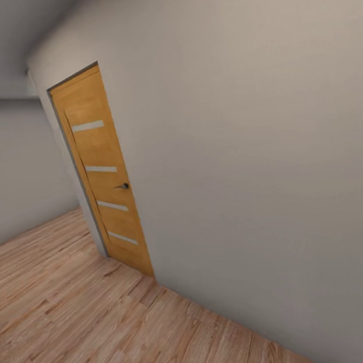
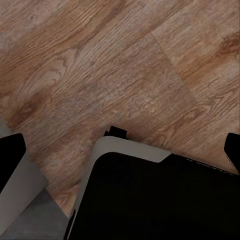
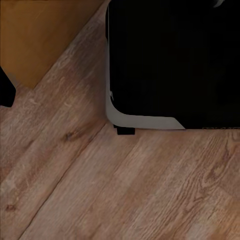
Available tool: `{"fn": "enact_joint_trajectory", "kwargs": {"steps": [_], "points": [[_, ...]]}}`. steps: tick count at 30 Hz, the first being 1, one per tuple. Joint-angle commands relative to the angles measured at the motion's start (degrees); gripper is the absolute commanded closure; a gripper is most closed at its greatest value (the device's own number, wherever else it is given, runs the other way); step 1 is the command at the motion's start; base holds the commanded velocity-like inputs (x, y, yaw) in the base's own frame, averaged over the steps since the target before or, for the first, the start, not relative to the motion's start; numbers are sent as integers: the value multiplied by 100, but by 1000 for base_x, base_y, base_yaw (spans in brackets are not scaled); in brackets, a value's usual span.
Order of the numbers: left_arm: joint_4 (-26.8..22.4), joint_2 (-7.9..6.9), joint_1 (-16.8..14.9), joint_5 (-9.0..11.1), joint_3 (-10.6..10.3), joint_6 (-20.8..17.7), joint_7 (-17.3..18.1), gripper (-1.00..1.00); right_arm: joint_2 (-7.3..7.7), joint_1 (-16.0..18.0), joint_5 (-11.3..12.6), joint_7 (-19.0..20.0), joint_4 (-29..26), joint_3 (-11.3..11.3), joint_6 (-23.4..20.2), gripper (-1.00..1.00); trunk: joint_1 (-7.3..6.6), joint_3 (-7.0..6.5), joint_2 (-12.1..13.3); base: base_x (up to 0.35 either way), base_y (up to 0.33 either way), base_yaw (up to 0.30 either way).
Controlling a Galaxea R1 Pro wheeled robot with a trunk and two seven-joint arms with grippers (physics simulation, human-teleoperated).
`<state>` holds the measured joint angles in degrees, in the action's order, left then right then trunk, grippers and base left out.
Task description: Move the two storage containers from the living room to the garage. In the garage, place one container on the floor and stack the other container on top of it (either order is fine).
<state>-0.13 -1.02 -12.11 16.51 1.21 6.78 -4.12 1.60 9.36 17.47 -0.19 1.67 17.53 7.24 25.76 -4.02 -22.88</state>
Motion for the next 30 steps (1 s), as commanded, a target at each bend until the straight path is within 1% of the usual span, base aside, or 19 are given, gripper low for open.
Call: {"fn": "enact_joint_trajectory", "kwargs": {"steps": [1, 21, 25, 30], "points": [[5, 1, -2, 18, 11, 28, -9, -100, -2, 5, 46, -4, 17, 49, 32, -100, 2, 2, -4, 0, 0, 268], [4, 36, -2, 5, 2, 5, -1, -100, -2, 5, 43, -6, 17, 49, 32, -100, 2, 2, -4, 4, 0, 268], [4, 34, -2, -4, 2, -3, 4, -100, 1, 5, 45, -6, 17, 49, 32, -100, 2, 2, -4, 175, 0, 181], [6, 15, -2, -7, 2, -32, 0, -100, 6, 5, 46, -2, 17, 49, 32, -100, 2, 2, -4, 299, 0, 26]]}}
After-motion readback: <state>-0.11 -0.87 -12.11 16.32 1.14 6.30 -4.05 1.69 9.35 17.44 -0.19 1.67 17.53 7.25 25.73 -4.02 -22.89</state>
